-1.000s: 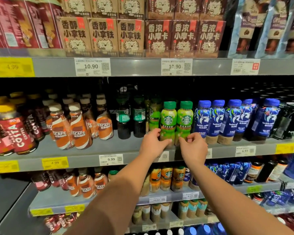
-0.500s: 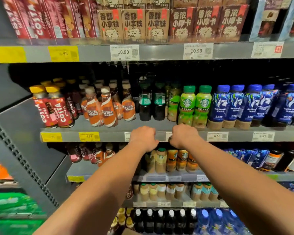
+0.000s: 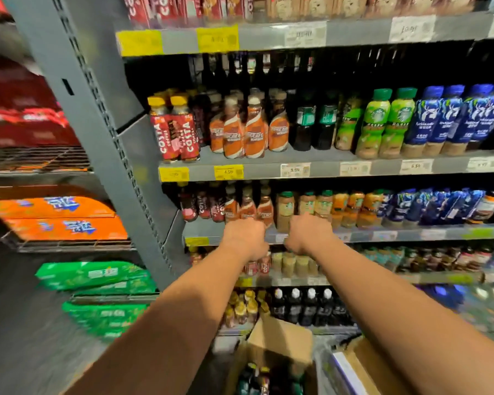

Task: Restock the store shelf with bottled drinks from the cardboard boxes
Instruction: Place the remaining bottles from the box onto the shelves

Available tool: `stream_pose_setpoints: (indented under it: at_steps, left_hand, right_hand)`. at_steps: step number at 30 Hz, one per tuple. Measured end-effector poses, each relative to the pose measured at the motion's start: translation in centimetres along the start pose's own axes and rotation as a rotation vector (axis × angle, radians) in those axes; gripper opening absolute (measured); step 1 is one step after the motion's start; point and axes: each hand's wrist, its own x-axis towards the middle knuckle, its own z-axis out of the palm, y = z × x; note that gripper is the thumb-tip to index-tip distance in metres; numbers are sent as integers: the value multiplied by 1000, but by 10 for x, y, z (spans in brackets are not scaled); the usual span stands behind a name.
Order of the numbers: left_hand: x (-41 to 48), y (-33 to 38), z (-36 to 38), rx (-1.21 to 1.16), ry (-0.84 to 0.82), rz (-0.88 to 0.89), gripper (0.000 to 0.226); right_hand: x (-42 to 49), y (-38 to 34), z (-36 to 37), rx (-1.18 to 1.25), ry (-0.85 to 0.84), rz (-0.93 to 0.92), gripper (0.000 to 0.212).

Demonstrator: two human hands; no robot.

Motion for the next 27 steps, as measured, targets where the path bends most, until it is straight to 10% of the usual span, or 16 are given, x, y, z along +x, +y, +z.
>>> stream_pose_setpoints:
  at_steps: [27]
  left_hand:
    - [-11,52,271,-181,-522,97,19]
  right_hand:
    - [-41,18,267,204,-601,156,31]
